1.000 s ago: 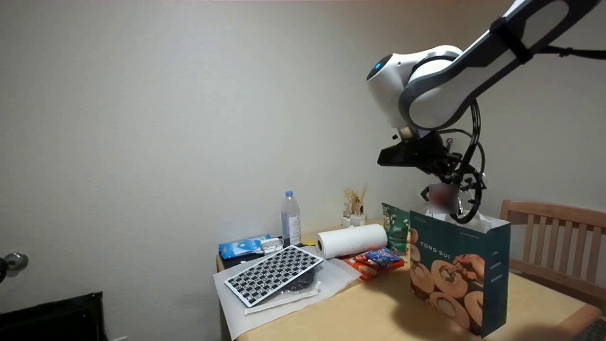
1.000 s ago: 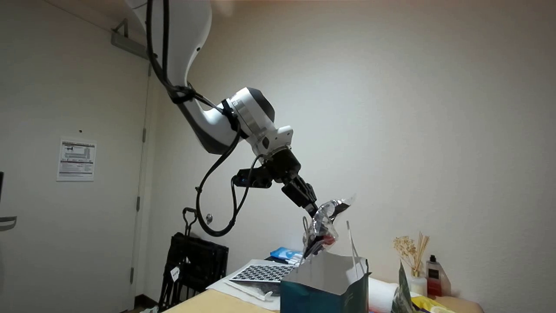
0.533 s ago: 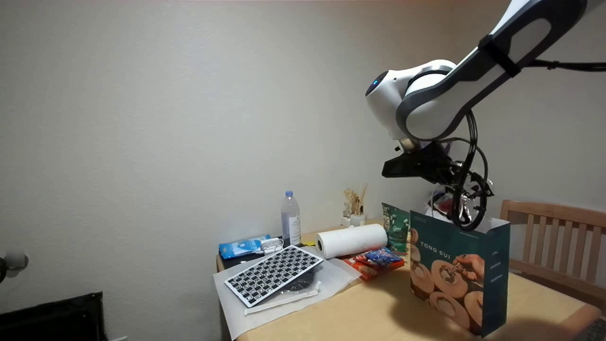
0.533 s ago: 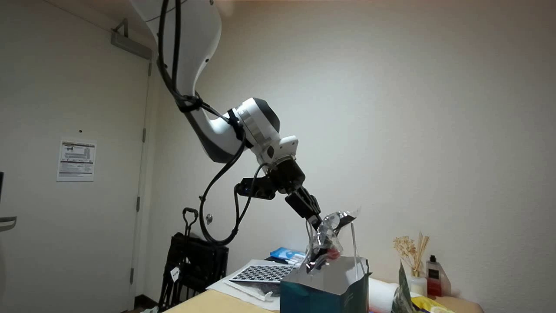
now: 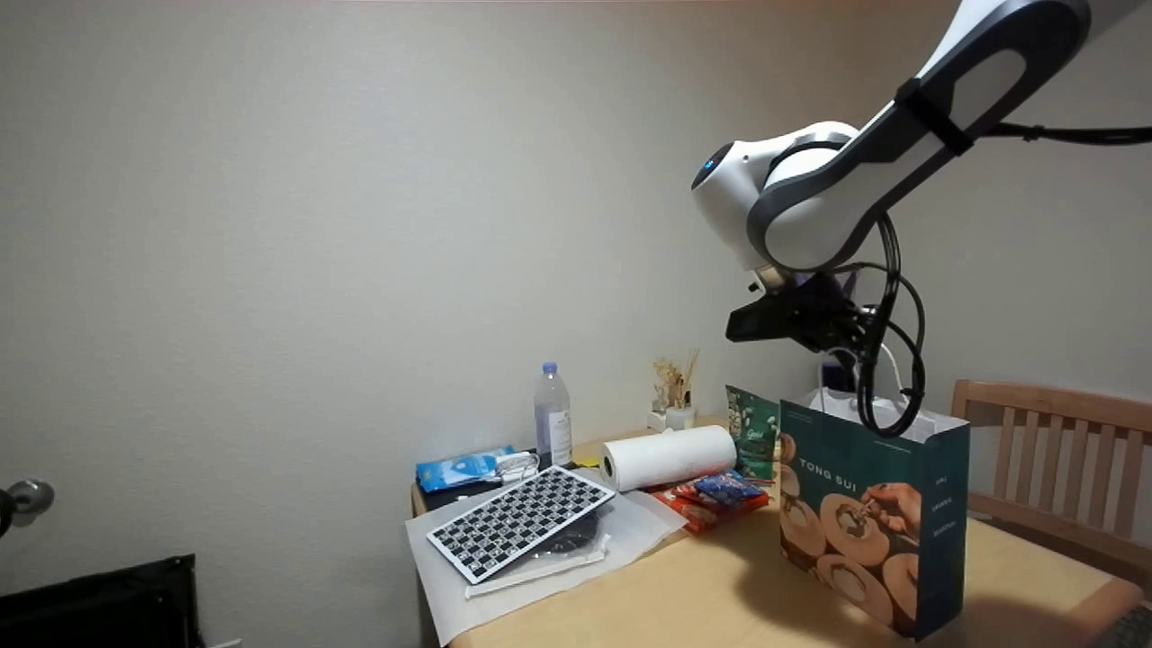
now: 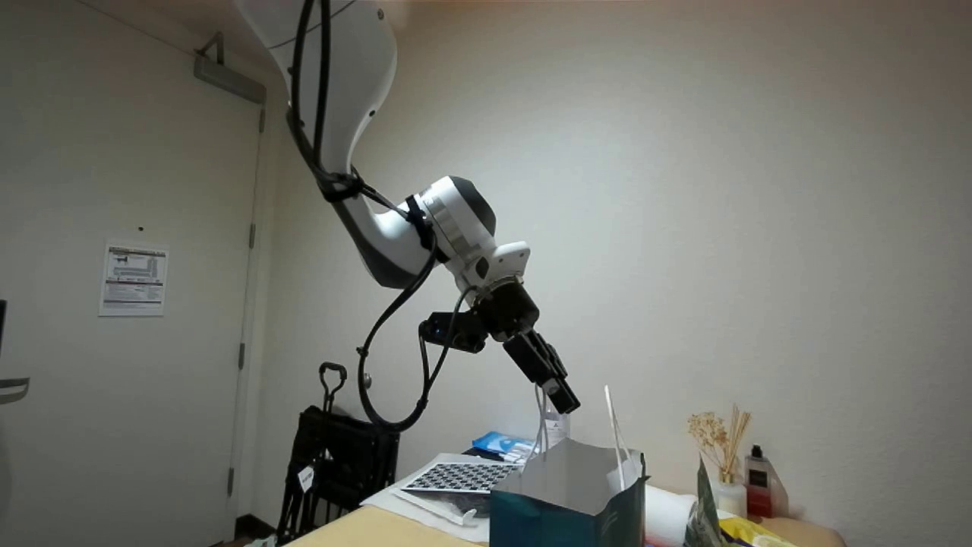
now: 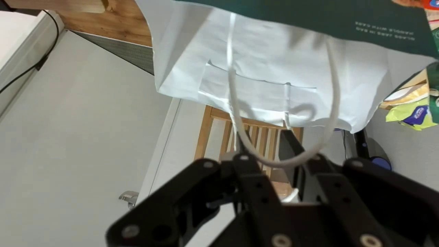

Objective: Put the clear plastic in the green paper bag.

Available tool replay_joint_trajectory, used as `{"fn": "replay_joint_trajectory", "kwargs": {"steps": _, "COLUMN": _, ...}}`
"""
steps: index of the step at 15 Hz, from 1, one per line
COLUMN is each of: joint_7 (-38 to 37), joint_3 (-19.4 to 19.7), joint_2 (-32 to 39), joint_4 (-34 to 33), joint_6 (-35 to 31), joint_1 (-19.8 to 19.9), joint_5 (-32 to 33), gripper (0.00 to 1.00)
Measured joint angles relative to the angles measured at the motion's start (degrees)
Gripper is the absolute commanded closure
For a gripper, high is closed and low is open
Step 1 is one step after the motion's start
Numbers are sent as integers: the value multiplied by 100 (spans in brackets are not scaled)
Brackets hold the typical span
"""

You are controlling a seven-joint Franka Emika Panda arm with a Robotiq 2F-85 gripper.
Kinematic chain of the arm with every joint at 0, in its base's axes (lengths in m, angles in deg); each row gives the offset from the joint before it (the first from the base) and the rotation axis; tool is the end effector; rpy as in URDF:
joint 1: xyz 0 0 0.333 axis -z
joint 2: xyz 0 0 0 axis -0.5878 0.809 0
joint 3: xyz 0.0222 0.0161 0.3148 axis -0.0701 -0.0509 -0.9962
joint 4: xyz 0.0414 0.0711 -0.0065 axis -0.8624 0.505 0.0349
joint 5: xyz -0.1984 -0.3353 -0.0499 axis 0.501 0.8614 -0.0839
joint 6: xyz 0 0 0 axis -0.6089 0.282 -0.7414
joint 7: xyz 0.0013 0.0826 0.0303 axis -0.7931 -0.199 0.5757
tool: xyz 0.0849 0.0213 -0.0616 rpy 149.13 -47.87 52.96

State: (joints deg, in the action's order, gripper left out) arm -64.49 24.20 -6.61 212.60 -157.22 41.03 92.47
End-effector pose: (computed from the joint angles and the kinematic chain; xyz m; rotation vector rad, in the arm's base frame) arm 0.5032 -0.1027 0.4135 1.7030 -1.7808 0.4458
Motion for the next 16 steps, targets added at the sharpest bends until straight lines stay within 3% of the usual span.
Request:
{"fn": "replay_joint_trajectory", "kwargs": {"steps": 6, "joint_7": 40, "joint_3": -9, "joint_2": -38, "joint_4": -153, "joint_6": 133, "joint_1": -119, "joint_5": 98, "gripper": 3}}
{"fn": "replay_joint_trajectory", "kwargs": {"steps": 16, "joint_7": 40, "joint_3": -293, "joint_2": -1053, "joint_4": 65, "joint_6": 170, "joint_1": -532, "joint_5": 716, "gripper": 0}}
